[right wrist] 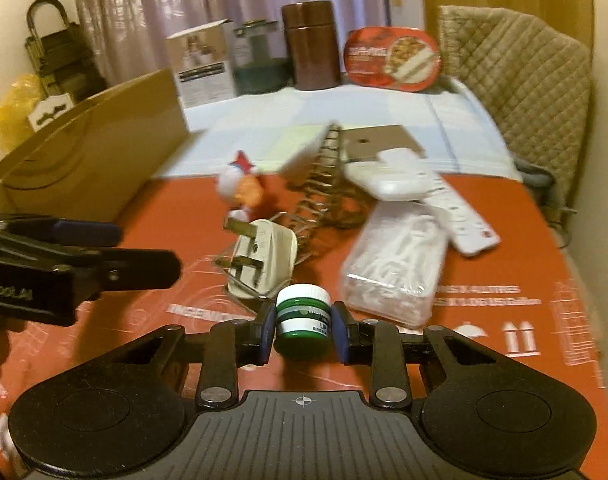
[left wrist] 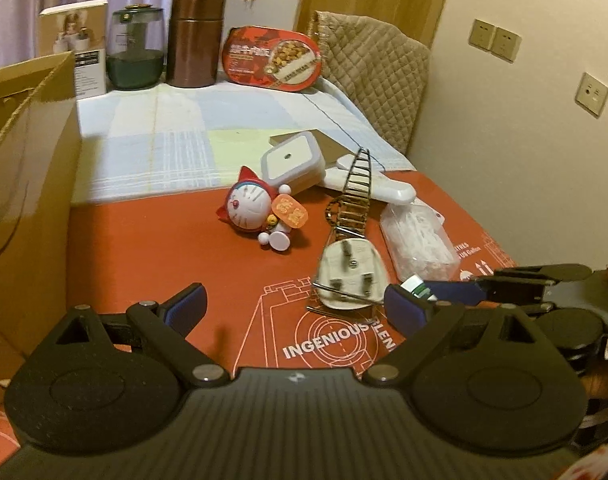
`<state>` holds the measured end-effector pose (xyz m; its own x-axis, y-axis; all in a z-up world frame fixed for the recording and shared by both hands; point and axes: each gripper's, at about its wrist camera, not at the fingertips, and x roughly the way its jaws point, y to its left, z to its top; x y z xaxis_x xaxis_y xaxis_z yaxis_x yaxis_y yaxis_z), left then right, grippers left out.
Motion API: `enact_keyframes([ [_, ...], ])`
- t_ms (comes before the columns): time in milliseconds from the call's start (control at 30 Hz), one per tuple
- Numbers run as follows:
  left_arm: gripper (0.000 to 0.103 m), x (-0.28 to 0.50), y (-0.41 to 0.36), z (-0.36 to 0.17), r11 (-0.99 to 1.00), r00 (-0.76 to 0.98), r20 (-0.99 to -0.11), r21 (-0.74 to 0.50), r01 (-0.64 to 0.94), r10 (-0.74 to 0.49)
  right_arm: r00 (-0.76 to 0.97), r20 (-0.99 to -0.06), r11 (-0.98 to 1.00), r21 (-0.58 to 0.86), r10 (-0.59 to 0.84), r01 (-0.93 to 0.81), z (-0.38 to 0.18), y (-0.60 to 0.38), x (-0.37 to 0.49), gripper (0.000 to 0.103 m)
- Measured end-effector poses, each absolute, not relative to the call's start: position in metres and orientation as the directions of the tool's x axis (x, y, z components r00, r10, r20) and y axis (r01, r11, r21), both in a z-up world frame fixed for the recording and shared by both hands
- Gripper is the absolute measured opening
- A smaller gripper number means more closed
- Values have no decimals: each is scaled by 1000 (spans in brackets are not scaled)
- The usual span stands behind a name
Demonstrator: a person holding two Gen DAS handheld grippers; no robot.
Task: Organize rigid objects
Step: 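Grasp the green-banded white jar with the right tool while the left tool approaches the white plug, then grasp the white plug with the left tool while the right tool holds the jar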
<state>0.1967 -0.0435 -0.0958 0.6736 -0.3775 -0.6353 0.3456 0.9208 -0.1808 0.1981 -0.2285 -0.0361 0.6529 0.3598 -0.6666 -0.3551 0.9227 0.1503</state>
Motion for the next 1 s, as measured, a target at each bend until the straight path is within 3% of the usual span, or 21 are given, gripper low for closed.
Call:
enact_keyframes([
  [300,92,209,-79,-116,842,640,-615,-75,534,-461,681,-671,954,161,294,-253,-31,-259,175,27],
  [500,75,225,-91,-129,816,615,-647,-21,577,-451,680,-677,958,165,282,-233,-32,-262,167,27],
  [667,50,224,-90,-128,805,599,-659,-16,594,-455,678,-681,960,163,276,-227,-34,-262,167,27],
  [1000,50,197,-60,-117,838,598,-715,30,545,-363,683,-671,956,164,289,-243,-28,-252,167,27],
])
